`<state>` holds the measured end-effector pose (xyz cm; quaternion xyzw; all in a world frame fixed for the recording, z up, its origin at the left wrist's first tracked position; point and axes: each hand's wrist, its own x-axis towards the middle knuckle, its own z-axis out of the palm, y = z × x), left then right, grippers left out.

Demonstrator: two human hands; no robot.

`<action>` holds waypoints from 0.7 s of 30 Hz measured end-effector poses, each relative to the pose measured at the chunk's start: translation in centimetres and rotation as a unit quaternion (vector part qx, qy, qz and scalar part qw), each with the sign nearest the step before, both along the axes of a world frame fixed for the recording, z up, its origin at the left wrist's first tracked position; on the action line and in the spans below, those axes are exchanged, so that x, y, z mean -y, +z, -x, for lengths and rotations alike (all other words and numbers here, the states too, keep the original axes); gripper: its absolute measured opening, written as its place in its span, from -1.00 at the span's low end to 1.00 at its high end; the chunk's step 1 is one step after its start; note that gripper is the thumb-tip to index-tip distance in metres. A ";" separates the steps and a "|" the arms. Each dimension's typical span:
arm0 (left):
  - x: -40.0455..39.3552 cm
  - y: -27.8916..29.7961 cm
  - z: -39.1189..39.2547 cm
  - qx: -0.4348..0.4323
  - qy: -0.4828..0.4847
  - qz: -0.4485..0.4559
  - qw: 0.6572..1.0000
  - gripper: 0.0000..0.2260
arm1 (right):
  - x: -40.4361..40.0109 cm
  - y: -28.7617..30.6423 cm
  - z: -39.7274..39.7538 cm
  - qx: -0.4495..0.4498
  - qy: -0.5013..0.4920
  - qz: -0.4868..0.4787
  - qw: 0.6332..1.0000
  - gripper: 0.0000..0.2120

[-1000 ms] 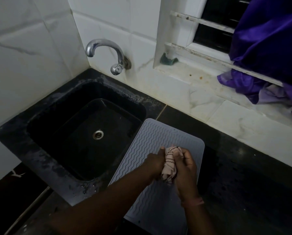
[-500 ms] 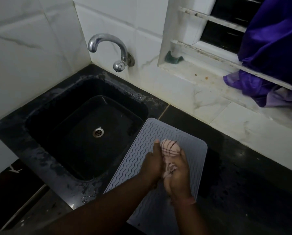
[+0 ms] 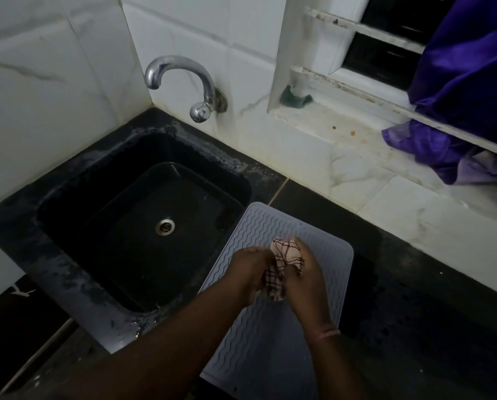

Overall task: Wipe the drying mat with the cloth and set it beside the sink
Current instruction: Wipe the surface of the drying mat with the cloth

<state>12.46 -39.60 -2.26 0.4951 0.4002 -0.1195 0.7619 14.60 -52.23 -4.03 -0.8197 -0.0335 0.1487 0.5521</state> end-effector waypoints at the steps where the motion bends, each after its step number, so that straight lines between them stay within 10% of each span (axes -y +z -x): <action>1: 0.3 0.5 0.0 0.005 -0.002 0.008 1.000 -0.80 | 0.0 -0.2 0.4 0.026 0.014 0.042 0.999 -0.40; 6: 0.4 0.0 -0.1 0.078 0.003 0.084 0.993 -0.68 | -0.4 0.7 2.2 0.045 0.131 0.072 0.988 0.02; 9: -1.0 -0.7 -0.2 0.062 0.058 0.182 0.980 -0.65 | -0.4 1.7 2.2 -0.015 0.039 -0.109 0.993 -0.10; 13: -1.4 -0.7 -0.4 0.089 0.065 0.232 0.966 -0.56 | -0.3 2.3 0.9 -0.059 0.006 -0.075 0.995 -0.47; 21: -0.7 -0.9 -0.6 0.135 -0.128 -0.160 0.969 -0.47 | -1.2 0.6 -1.0 -0.239 -0.065 -0.332 0.910 -0.58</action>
